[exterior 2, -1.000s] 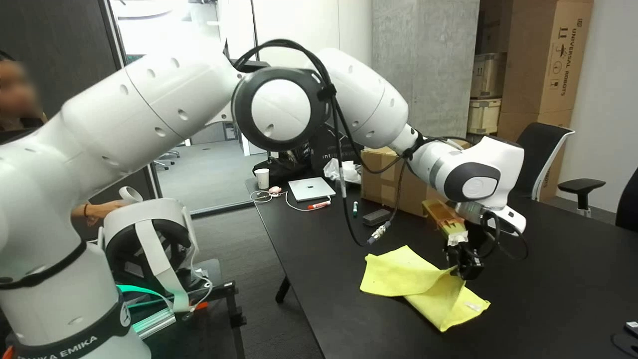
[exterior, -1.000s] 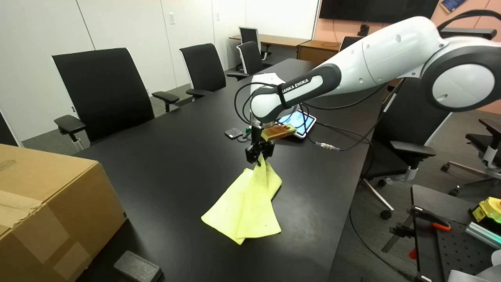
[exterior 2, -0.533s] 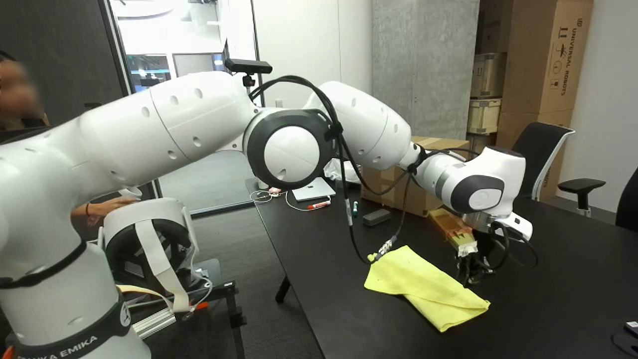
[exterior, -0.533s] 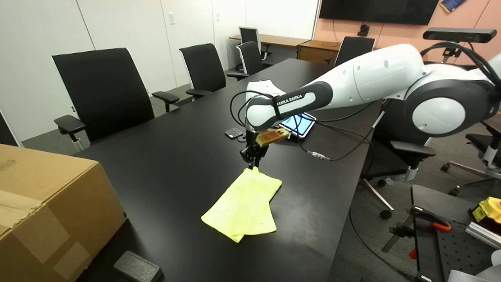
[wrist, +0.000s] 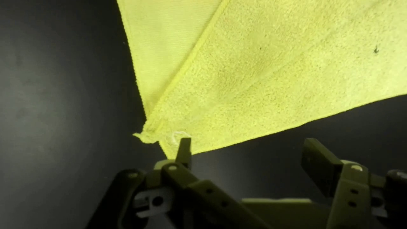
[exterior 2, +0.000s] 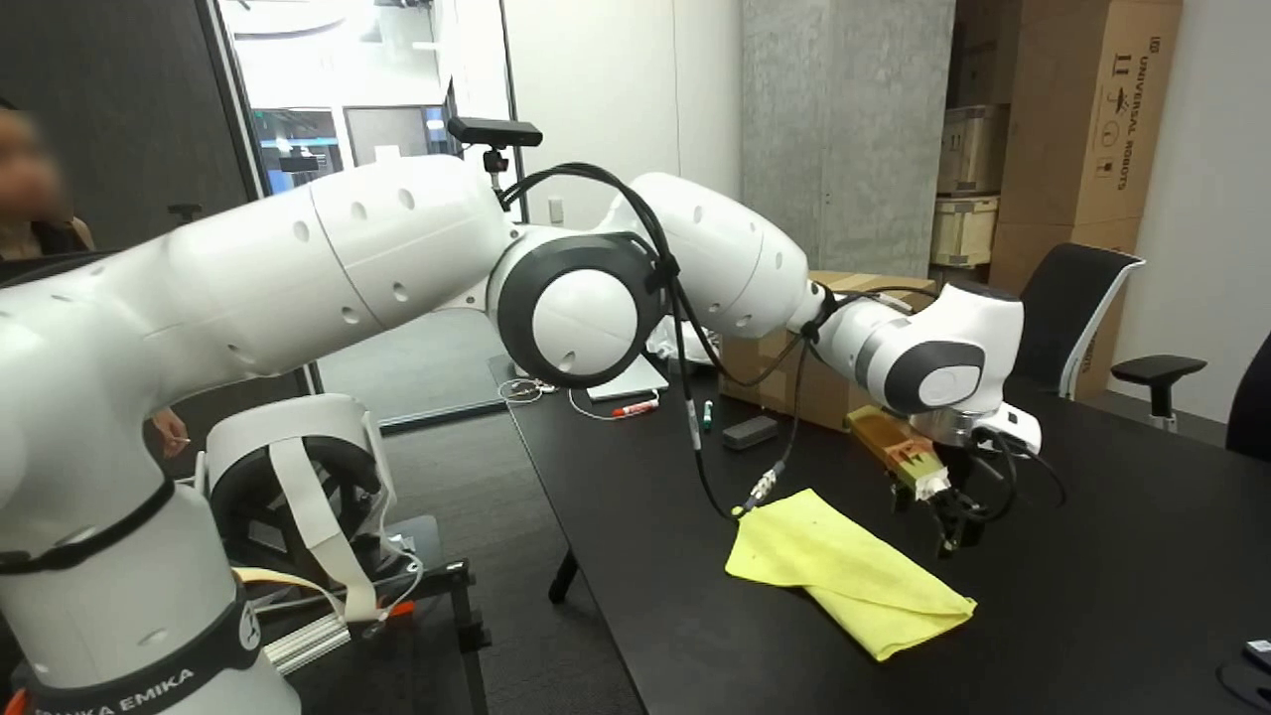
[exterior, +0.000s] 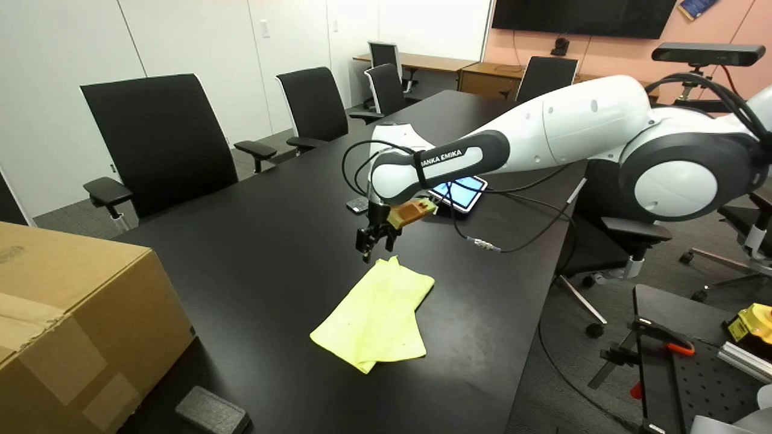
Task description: Fold the yellow towel in half from bottom to top.
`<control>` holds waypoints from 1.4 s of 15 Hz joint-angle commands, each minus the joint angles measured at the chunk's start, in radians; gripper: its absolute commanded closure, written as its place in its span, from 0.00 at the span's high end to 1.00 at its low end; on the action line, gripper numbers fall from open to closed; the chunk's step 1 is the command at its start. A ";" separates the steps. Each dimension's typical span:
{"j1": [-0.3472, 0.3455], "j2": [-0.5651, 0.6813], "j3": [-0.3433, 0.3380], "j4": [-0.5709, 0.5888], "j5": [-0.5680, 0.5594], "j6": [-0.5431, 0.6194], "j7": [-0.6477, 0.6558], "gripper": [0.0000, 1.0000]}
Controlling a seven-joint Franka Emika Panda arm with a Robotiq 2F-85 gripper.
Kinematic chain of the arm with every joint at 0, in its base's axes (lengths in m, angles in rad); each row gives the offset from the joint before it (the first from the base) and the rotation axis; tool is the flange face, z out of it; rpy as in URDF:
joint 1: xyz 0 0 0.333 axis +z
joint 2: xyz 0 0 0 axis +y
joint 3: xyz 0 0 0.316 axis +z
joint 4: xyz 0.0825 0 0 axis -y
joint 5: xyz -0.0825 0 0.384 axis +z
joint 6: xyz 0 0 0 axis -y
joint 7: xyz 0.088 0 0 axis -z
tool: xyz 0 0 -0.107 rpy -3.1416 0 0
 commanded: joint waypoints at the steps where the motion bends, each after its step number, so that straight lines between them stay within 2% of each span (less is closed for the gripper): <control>1: 0.018 -0.094 0.045 -0.154 -0.007 0.040 -0.165 1.00; 5: 0.020 -0.185 0.100 -0.342 -0.002 0.069 -0.360 1.00; 9: 0.021 -0.261 0.128 -0.526 -0.021 0.077 -0.542 1.00; 12: 0.023 -0.306 0.151 -0.657 -0.082 0.131 -0.594 1.00; 14: 0.035 -0.337 0.160 -0.753 -0.103 0.219 -0.567 1.00; 17: 0.103 -0.371 0.116 -0.903 -0.148 0.452 -0.416 1.00; 21: 0.178 -0.439 0.069 -1.095 -0.199 0.635 -0.242 1.00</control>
